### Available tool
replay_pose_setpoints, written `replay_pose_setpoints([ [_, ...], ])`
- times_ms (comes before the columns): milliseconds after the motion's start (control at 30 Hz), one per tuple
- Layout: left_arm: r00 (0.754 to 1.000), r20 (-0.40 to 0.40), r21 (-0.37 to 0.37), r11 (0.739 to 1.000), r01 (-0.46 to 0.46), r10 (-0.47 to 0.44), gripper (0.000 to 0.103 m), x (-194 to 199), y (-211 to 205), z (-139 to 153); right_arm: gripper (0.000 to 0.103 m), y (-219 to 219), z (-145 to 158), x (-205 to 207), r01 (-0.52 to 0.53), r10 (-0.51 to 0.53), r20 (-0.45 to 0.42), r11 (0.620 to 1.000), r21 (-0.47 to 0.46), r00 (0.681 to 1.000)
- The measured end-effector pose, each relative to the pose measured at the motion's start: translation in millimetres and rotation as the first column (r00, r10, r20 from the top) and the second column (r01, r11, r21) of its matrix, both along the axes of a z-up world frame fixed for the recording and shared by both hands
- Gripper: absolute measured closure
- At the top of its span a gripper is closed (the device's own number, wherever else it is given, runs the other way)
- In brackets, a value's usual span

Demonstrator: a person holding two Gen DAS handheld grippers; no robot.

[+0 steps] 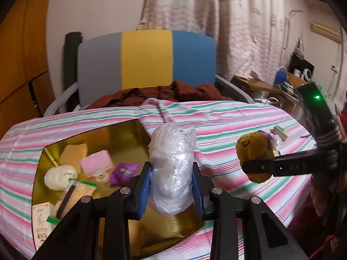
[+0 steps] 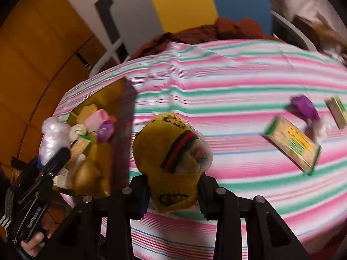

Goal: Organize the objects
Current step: 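Carry the plastic bag and yellow pouch into the gold tray and open both tools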

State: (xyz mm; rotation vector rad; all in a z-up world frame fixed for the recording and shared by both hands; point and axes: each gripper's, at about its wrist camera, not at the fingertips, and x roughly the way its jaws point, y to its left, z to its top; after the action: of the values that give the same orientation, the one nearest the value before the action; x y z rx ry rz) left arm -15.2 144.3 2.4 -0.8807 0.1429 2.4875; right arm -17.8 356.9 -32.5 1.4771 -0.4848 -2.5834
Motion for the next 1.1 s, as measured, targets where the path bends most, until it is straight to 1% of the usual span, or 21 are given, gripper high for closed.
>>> replay_pose_setpoints([
  [100,0.999,0.011,0.012,0.999,-0.038,0.038,0.069,-5,-17,-2,0.066,-23,6,-5,-0.034,0.034,-0.027,0.999,0.000,0.999],
  [267,0.992,0.044,0.048,0.992,-0.119,0.117,0.069,-17,-52,-6,0.066,-61,15,-10,-0.090,0.092,-0.069,0.996,0.026,0.993],
  [333,0.985,0.068,0.066,0.985,-0.161,0.156,0.069,-25,-71,-9,0.066,-75,15,-11,-0.124,0.125,-0.069,0.992,0.014,0.990],
  [367,0.983,0.076,0.069,0.982,-0.175,0.170,0.069,-29,-77,-10,0.063,-83,14,-13,-0.140,0.140,-0.069,0.990,0.011,0.988],
  [433,0.974,0.106,0.080,0.974,-0.211,0.202,0.069,-39,-92,-14,0.062,-97,11,-15,-0.166,0.166,-0.063,0.986,0.000,0.984],
  [500,0.967,0.131,0.092,0.969,-0.230,0.218,0.069,-46,-101,-15,0.062,-110,6,-17,-0.193,0.193,-0.056,0.981,-0.007,0.980],
  [533,0.965,0.135,0.095,0.967,-0.239,0.225,0.069,-49,-105,-16,0.059,-115,4,-17,-0.205,0.205,-0.054,0.979,-0.008,0.977],
  [567,0.964,0.138,0.095,0.966,-0.240,0.226,0.067,-52,-107,-16,0.051,-120,2,-18,-0.219,0.218,-0.052,0.976,-0.007,0.975],
  [633,0.962,0.157,0.111,0.964,-0.241,0.222,0.065,-57,-109,-18,0.040,-129,-1,-16,-0.232,0.231,-0.059,0.973,0.003,0.971],
  [667,0.960,0.170,0.118,0.962,-0.245,0.224,0.065,-60,-111,-20,0.037,-132,-3,-15,-0.237,0.238,-0.062,0.971,0.009,0.969],
  [800,0.957,0.179,0.105,0.963,-0.248,0.227,0.065,-61,-109,-28,0.036,-139,-10,-12,-0.249,0.250,-0.047,0.968,0.026,0.967],
  [967,0.962,0.176,0.103,0.968,-0.229,0.209,0.065,-62,-104,-34,0.036,-140,-17,-9,-0.243,0.245,-0.036,0.969,0.053,0.969],
  [1100,0.964,0.180,0.102,0.971,-0.218,0.197,0.065,-66,-100,-37,0.035,-143,-16,-4,-0.232,0.239,-0.061,0.967,0.101,0.969],
])
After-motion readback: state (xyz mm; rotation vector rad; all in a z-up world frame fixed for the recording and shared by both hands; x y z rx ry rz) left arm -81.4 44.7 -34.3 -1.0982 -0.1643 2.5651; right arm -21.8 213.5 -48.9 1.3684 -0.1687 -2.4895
